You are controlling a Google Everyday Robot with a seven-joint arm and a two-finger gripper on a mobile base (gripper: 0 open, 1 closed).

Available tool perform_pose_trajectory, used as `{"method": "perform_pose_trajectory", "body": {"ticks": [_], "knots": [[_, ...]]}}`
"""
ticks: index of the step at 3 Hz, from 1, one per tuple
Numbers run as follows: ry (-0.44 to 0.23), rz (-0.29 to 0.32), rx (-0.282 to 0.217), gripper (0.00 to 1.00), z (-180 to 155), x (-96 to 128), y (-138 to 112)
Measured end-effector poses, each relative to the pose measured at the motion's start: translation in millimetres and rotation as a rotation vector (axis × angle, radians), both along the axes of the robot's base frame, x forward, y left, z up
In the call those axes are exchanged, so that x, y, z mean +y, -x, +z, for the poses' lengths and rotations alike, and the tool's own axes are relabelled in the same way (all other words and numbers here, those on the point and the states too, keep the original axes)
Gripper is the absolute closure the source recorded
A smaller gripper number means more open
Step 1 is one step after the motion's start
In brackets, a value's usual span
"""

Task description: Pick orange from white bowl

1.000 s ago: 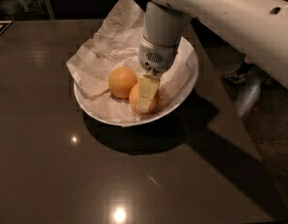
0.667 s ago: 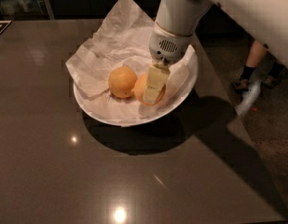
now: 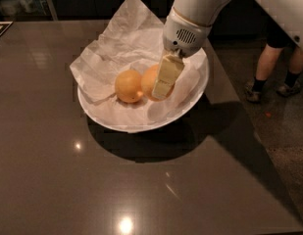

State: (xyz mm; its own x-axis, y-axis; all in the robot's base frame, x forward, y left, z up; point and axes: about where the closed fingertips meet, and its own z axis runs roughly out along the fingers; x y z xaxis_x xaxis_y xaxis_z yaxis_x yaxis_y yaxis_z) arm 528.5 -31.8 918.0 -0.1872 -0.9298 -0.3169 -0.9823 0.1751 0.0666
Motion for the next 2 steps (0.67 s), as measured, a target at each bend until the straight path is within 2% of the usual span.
{"method": "perform_pose_trajectory", "body": {"ticks": [1,2], "knots": [[-0.021,0.0,-0.022,1.0,17.3,2.5,10.7],[-0.047,0.003,-0.029,1.0,41.3,5.1,36.8]]}}
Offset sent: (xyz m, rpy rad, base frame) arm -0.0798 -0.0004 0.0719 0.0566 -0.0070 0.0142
